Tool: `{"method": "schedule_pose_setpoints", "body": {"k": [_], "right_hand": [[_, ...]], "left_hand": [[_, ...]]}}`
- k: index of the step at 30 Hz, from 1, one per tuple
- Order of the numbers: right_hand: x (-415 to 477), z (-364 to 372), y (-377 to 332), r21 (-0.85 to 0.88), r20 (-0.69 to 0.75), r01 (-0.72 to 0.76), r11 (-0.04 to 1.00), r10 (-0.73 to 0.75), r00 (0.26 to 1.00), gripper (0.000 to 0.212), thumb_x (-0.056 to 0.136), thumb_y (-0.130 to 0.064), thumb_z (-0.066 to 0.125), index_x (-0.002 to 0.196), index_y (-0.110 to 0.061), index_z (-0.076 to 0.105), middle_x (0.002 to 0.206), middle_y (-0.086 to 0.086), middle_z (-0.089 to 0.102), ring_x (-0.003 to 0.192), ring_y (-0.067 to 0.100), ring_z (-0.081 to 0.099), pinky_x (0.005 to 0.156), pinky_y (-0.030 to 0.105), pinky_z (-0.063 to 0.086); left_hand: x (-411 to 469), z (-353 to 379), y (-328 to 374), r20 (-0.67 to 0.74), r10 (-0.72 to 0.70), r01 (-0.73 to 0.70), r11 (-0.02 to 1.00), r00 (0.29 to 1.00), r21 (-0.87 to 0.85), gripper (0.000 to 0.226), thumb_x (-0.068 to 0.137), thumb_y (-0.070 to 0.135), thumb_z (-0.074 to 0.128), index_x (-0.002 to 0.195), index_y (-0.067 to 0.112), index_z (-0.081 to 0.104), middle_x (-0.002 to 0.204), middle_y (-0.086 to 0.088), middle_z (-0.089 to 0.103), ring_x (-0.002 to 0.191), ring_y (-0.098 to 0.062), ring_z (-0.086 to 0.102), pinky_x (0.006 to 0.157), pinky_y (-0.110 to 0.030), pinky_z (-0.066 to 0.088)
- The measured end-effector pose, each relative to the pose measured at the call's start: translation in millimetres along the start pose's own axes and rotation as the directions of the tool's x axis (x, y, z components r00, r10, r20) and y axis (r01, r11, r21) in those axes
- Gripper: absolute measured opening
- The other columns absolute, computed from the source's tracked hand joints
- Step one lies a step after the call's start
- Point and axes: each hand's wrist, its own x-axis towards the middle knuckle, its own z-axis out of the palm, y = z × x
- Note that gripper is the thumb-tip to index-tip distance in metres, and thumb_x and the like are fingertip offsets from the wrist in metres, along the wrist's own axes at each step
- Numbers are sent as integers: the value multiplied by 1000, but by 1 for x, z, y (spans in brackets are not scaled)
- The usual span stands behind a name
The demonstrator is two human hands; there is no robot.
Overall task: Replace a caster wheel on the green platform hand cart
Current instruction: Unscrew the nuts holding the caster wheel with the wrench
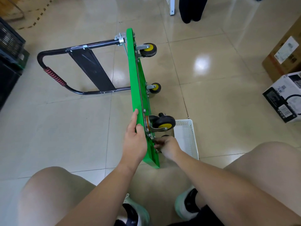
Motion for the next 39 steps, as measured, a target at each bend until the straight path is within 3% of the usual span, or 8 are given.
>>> {"method": "schedule_pose_setpoints", "body": {"k": [2, 5, 7, 13, 16, 20, 30, 39], "right_hand": [[-5, -3, 2, -66, 1, 56, 996, -57, 998, 26, 88, 10, 65, 107, -3, 76, 86, 0, 71, 86, 22, 63, 82, 20, 52], [-23, -12, 9, -222, 29, 139, 965, -136, 990, 26, 88, -4, 72, 114, -9, 75, 100, 1, 72, 89, 11, 61, 74, 5, 41], [-35, -16, 14, -234, 62, 145, 961, -134, 989, 25, 86, -12, 76, 110, -14, 78, 101, -4, 75, 92, 7, 64, 82, 15, 45], [-76, -10, 8, -119, 56, 72, 990, -66, 996, 18, 87, -17, 75, 104, -18, 80, 95, -3, 78, 91, 16, 73, 88, 29, 58], [-87, -4, 0, -7, 44, 20, 1000, -20, 999, 11, 86, -19, 75, 96, -17, 80, 88, 5, 78, 80, 27, 75, 83, 43, 61], [-96, 3, -11, 33, 1, -32, 999, 32, 999, 8, 88, -19, 73, 90, -14, 79, 86, 12, 76, 73, 28, 74, 83, 46, 61], [-95, 7, -16, 86, -34, -70, 994, 73, 997, 9, 90, -21, 71, 93, -17, 78, 83, 3, 77, 64, 14, 70, 84, 41, 61], [-72, 5, -7, 77, -8, -89, 993, 89, 996, 14, 90, -19, 73, 103, -17, 75, 91, 1, 76, 74, 17, 74, 81, 35, 62]], "left_hand": [[0, -1, 0, -3, -9, 9, 1000, 1000, -1, 56, 105, 20, 32, 154, 47, 36, 134, -11, 65, 71, -11, 60, 69, -35, 48], [0, -1, 0, -3, -18, 18, 1000, 1000, -26, 56, 105, 18, 32, 153, 47, 37, 136, -6, 65, 68, -11, 59, 66, -30, 48], [1, 0, 1, -5, -22, 22, 999, 1000, -33, 56, 105, 19, 32, 153, 48, 37, 137, -4, 65, 66, -7, 57, 65, -25, 46], [-3, -1, 4, 8, -4, 4, 1000, 1000, -18, 55, 106, 18, 31, 155, 42, 36, 149, 8, 56, 116, -21, 61, 92, -19, 48], [-5, -4, 8, 8, 5, -5, 1000, 1000, -15, 54, 107, 19, 31, 156, 41, 36, 152, 14, 50, 126, -9, 56, 106, -23, 44], [-8, -6, 11, 19, 4, -3, 999, 1000, -34, 54, 108, 17, 31, 157, 38, 35, 147, 17, 49, 104, 19, 55, 77, 5, 36], [-8, -5, 9, 22, -1, 1, 999, 1000, -36, 54, 107, 19, 31, 156, 43, 35, 150, 13, 52, 117, -9, 59, 102, -27, 46], [-4, -4, 5, 34, -24, 25, 999, 999, -32, 55, 106, 19, 31, 155, 45, 36, 142, 14, 58, 91, 6, 62, 74, -9, 46]]}}
